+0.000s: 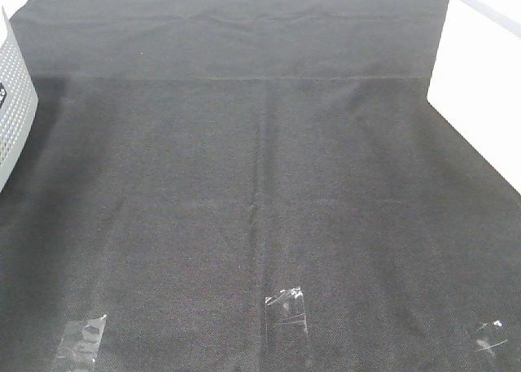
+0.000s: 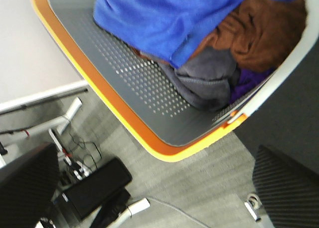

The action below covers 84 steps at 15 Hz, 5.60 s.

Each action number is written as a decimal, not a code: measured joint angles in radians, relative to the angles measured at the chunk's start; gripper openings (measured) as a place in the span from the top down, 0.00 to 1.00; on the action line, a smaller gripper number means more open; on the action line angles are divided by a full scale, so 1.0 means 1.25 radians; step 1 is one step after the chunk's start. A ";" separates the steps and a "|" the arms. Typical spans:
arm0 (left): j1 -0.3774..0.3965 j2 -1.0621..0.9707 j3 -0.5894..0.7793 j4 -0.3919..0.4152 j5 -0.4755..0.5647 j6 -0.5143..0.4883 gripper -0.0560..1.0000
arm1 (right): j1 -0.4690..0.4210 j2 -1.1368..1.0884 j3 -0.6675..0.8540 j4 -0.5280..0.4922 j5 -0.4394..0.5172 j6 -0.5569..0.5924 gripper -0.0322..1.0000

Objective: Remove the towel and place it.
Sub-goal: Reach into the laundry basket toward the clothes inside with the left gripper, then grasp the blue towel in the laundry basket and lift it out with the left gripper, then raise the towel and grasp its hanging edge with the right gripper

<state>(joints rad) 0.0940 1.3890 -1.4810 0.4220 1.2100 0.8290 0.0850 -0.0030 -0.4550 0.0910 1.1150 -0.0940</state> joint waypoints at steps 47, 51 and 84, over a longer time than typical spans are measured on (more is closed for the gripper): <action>0.104 0.299 -0.037 0.101 -0.378 0.146 0.95 | 0.000 0.000 0.000 0.000 0.000 0.000 0.23; 0.046 0.196 -0.037 0.102 -0.386 0.146 0.95 | 0.000 0.000 0.000 0.000 0.000 0.000 0.23; -0.570 -0.071 -0.037 0.042 -0.694 0.214 0.95 | 0.000 0.895 -0.018 1.298 -0.092 -1.503 0.23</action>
<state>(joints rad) -0.6190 1.3000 -1.5270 0.4740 0.3420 1.0970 0.0850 1.1160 -0.4770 1.7140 1.0000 -1.9730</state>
